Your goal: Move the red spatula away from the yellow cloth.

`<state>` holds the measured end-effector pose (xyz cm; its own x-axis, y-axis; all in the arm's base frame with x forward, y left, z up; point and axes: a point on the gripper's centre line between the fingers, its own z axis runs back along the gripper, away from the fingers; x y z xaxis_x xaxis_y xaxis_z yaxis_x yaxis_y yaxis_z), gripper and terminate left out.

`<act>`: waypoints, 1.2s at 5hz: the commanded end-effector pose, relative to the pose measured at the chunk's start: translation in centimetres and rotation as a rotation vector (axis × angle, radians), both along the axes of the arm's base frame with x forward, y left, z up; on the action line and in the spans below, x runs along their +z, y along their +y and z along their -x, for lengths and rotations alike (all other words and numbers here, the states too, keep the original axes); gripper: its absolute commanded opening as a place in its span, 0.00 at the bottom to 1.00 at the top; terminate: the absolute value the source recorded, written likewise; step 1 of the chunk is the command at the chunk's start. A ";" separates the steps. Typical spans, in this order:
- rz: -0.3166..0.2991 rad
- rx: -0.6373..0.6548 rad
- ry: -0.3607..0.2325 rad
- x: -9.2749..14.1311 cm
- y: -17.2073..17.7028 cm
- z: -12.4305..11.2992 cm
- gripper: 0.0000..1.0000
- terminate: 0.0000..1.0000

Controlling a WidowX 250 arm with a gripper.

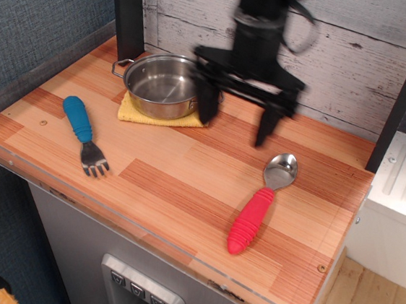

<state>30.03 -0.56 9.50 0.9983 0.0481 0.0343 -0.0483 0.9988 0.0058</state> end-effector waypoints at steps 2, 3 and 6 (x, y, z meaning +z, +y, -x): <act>-0.021 0.047 -0.114 4.3 5.4 -1.8 1.00 0.00; -0.021 0.047 -0.114 4.3 5.4 -1.8 1.00 0.00; -0.021 0.047 -0.114 4.3 5.4 -1.8 1.00 0.00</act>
